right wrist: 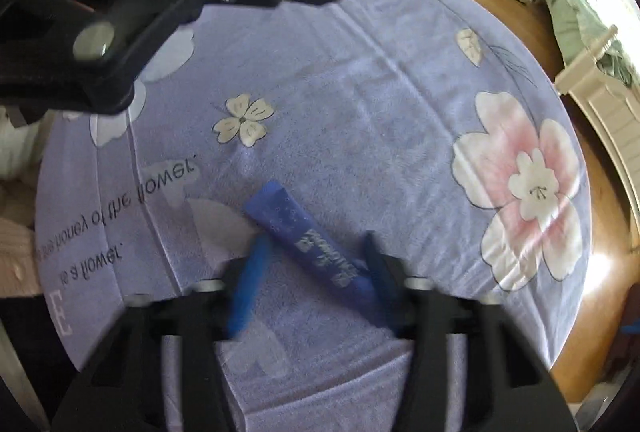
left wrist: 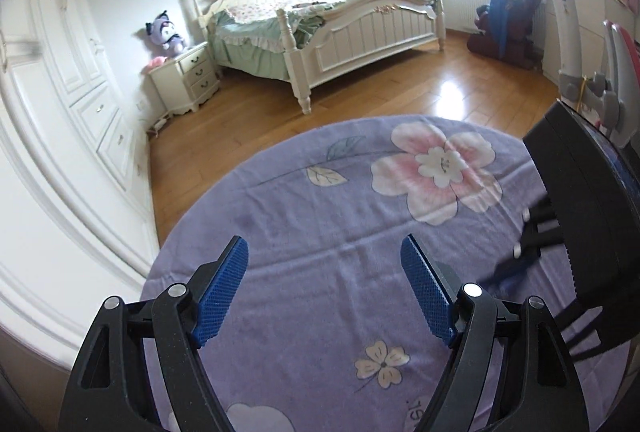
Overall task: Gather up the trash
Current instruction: 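Grasp the blue tube with the right tool, then carry the blue tube over the black bin and open the right tool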
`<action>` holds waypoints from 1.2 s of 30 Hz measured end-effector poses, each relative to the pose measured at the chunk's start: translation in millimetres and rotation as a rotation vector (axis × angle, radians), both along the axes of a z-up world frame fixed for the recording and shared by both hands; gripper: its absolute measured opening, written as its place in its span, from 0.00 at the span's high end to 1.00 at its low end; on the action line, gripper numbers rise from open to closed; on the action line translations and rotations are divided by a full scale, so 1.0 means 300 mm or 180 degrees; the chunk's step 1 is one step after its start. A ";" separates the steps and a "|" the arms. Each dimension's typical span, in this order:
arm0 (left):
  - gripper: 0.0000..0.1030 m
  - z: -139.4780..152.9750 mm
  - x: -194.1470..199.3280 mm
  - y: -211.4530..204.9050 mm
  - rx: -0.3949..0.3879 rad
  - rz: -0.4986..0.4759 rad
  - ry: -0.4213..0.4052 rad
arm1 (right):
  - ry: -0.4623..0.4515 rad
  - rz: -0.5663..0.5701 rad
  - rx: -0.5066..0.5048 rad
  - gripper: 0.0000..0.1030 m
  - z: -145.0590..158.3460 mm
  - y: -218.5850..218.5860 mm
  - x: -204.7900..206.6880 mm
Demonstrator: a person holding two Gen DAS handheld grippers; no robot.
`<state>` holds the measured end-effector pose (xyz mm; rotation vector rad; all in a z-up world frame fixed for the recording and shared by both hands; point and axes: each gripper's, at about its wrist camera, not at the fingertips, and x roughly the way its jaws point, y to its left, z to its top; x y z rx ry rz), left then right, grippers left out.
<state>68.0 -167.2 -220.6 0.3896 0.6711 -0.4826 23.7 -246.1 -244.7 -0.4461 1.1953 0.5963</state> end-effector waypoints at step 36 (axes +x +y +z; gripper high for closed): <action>0.19 0.053 -0.003 -0.162 -0.0087 0.0093 -0.0057 | -0.0295 -0.3055 -0.0329 0.93 -0.096 -0.926 -0.251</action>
